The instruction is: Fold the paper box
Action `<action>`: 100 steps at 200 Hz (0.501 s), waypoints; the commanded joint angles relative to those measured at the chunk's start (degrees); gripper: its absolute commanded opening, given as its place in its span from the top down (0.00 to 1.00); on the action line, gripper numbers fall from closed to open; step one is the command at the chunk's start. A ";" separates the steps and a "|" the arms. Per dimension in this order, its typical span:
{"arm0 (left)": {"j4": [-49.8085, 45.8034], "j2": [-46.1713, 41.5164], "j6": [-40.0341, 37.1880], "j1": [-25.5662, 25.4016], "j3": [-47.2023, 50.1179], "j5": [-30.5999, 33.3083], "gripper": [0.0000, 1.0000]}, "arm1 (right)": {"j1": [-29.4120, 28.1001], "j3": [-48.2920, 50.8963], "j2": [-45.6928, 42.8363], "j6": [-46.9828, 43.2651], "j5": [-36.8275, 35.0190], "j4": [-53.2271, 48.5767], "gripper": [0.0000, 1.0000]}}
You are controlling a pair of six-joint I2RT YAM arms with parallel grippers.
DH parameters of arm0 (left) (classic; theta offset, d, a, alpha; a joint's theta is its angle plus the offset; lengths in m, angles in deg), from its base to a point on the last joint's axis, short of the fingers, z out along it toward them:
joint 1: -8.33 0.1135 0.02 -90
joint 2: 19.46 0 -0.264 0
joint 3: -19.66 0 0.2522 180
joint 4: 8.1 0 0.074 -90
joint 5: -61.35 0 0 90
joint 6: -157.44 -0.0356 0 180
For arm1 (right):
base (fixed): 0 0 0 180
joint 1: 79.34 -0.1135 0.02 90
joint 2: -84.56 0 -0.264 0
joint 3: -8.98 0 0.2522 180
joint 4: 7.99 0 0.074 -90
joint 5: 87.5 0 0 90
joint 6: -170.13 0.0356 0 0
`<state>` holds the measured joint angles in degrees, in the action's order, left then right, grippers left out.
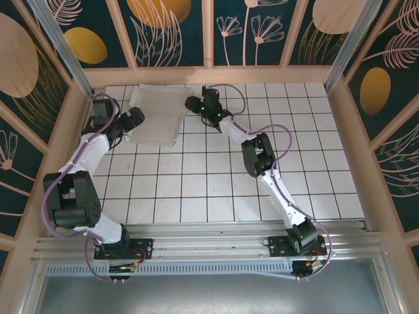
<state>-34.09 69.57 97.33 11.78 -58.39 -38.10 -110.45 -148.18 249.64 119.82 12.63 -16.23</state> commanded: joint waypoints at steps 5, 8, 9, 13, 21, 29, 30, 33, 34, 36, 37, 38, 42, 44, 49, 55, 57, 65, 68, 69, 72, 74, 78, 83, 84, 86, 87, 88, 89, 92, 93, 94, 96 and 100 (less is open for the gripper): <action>-1.88 -0.01 -2.02 0.16 -1.94 -1.33 0.01 | 0.09 -1.60 3.34 4.25 -1.61 1.26 0.56; -1.92 0.07 -2.03 0.16 -2.12 -1.35 0.01 | 0.09 -1.69 3.47 4.61 -1.58 1.52 0.57; -1.92 0.08 -2.03 0.16 -2.13 -1.40 0.01 | 0.09 -1.66 3.48 4.75 -1.59 1.61 0.57; -1.92 0.17 -2.03 0.24 -2.28 -1.52 0.01 | 0.09 -1.66 3.70 5.27 -1.53 1.95 0.58; -1.83 0.34 -2.03 0.19 -2.41 -1.77 0.01 | 0.09 -1.71 4.05 6.02 -1.52 2.77 0.62; -1.75 0.57 -2.03 0.17 -2.50 -2.05 0.01 | 0.09 -1.75 4.36 6.59 -1.73 3.23 0.65; -1.75 0.59 -1.98 0.21 -2.50 -2.10 0.01 | 0.09 -1.73 4.42 6.61 -1.75 3.25 0.66; -1.75 0.66 -2.02 0.17 -2.50 -2.14 0.01 | 0.09 -1.84 4.53 6.77 -1.90 3.27 0.67; -1.75 0.68 -2.07 0.25 -2.55 -2.15 0.01 | 0.09 -1.91 4.54 6.83 -1.93 3.27 0.68; -1.81 0.74 -2.08 0.23 -2.58 -2.15 0.01 | 0.09 -2.00 4.62 6.97 -1.95 3.29 0.70; -1.82 0.77 -2.10 0.24 -2.59 -2.19 0.01 | 0.09 -2.08 4.67 7.02 -2.00 3.28 0.70; -1.83 0.78 -2.06 0.20 -2.59 -2.21 0.01 | 0.04 -2.20 4.75 7.09 -1.98 3.23 0.71; -1.95 0.92 -2.07 0.23 -2.72 -2.23 0.01 | 0.09 -2.44 4.89 7.20 -1.96 3.08 0.73; -2.00 1.00 -2.17 0.22 -2.76 -2.24 0.01 | 0.09 -2.53 4.97 7.30 -1.96 2.98 0.74; -2.24 1.13 -2.29 0.16 -2.92 -2.24 0.01 | 0.09 -2.74 5.07 7.43 -1.87 2.86 0.76; -2.51 1.23 -2.55 0.18 -3.03 -2.28 0.01 | 0.09 -2.94 4.99 7.59 -2.02 2.52 0.81; -2.60 1.29 -2.60 0.23 -3.10 -2.27 0.01 | 0.09 -2.99 4.95 7.60 -2.04 2.45 0.82; -2.96 1.39 -2.86 0.17 -3.31 -2.24 0.01 | 0.09 -3.14 4.66 7.74 -2.13 1.87 0.88; -3.12 1.40 -2.97 0.16 -3.36 -2.24 0.01 | 0.09 -3.12 4.44 7.72 -2.13 1.71 0.90; -3.18 1.40 -3.02 0.16 -3.37 -2.24 0.01 | 0.09 -3.17 4.41 7.71 -2.09 1.61 0.90; -3.30 1.41 -3.14 0.17 -3.45 -2.24 0.01 | 0.09 -3.20 4.20 7.62 -2.01 1.35 0.92; -3.43 1.41 -3.16 0.21 -3.51 -2.24 0.01 | 0.09 -3.19 3.98 7.54 -1.97 1.21 0.93; -3.62 1.41 -3.37 0.15 -3.56 -2.23 0.01 | 0.09 -3.20 3.59 7.33 -1.81 0.74 0.95; -3.83 1.32 -3.56 0.23 -3.64 -2.24 0.01 | 0.09 -3.03 2.94 6.94 -1.63 0.26 0.98; -3.88 1.32 -3.59 0.20 -3.65 -2.24 0.01 | 0.09 -2.99 2.78 6.87 -1.58 0.14 0.98; -3.97 1.27 -3.60 0.17 -3.65 -2.24 0.01 | 0.09 -2.93 2.44 6.65 -1.47 0.00 1.00; -4.00 1.25 -3.61 0.17 -3.65 -2.24 0.01 | 0.09 -2.85 2.27 6.56 -1.40 -0.12 1.00; -4.02 1.24 -3.65 0.16 -3.65 -2.28 0.01 | 0.09 -2.77 2.05 6.38 -1.37 -0.18 1.00; -4.07 1.23 -3.63 0.16 -3.65 -2.30 0.01 | 0.09 -2.68 1.85 6.29 -1.31 -0.30 1.00; -4.11 1.19 -3.69 0.17 -3.65 -2.39 0.01 | 0.09 -2.42 1.22 5.85 -1.20 -0.48 1.00; -4.16 1.16 -3.74 0.17 -3.65 -2.40 0.01 | 0.09 -2.33 1.00 5.67 -1.14 -0.54 1.00; -4.18 1.11 -3.81 0.16 -3.65 -2.45 0.01 | 0.09 -2.24 0.75 5.58 -1.06 -0.66 1.00; -4.24 1.07 -3.79 0.16 -3.65 -2.53 0.01 | 0.09 -1.96 0.37 5.25 -1.01 -0.88 1.00; -4.29 0.93 -3.95 0.19 -3.66 -2.80 0.01 | 0.13 -1.31 -0.80 4.55 -0.84 -1.19 1.00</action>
<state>-35.95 70.23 95.19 11.78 -60.34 -39.24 -110.41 -149.77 252.35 126.42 11.56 -13.30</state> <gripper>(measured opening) 0.988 0.054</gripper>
